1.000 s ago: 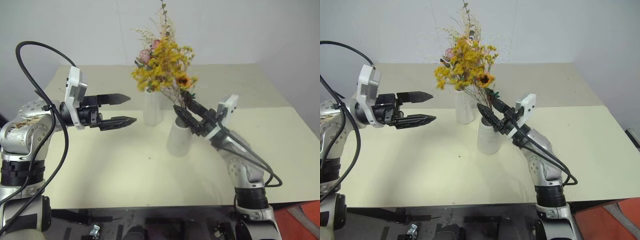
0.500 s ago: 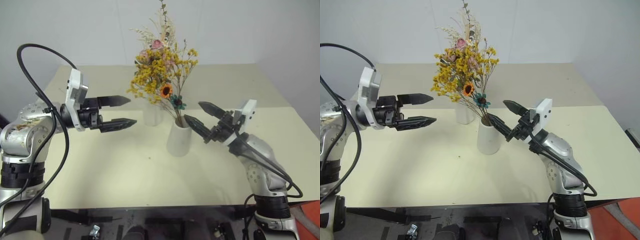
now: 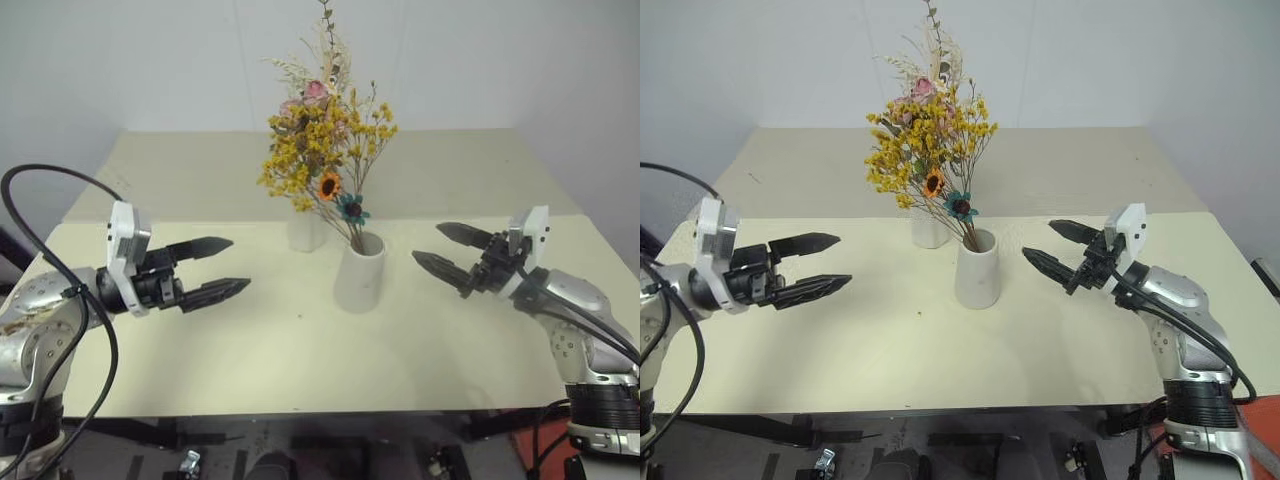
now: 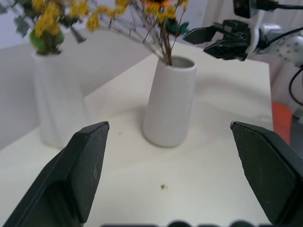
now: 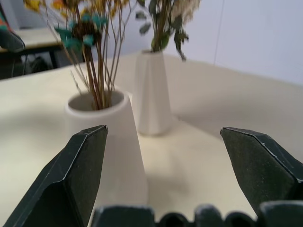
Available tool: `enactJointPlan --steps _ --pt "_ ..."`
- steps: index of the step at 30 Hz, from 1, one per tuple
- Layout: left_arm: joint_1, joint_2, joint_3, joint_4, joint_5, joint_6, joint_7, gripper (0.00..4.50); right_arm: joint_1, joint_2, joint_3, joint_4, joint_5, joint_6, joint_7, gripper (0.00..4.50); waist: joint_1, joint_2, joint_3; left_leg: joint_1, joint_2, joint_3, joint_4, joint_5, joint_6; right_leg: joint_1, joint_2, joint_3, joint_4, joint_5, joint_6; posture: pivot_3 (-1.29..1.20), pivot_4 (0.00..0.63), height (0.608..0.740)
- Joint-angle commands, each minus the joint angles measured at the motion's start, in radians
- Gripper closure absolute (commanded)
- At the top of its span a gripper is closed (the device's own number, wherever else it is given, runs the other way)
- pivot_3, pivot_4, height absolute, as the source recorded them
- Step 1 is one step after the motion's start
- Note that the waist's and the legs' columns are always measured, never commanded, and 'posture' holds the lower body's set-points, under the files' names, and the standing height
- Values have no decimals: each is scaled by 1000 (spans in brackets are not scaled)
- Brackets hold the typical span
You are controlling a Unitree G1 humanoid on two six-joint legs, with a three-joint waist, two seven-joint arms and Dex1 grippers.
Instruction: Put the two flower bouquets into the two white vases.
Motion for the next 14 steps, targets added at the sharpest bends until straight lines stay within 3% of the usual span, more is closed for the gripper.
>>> enactJointPlan --steps 1,14 --pt "55 16 78 -51 -28 -19 10 0 -2 -43 -33 8 2 -24 57 31 0 0 0 0 0 0 0 0 0 0 0 0 0 0 0 0 150 740" --pt "231 49 238 -107 -83 -9 6 0 32 -125 -51 37 1 -9 143 31 4 0 0 1 0 1 0 0 1 1 0 1 0 0 0 0 150 740"
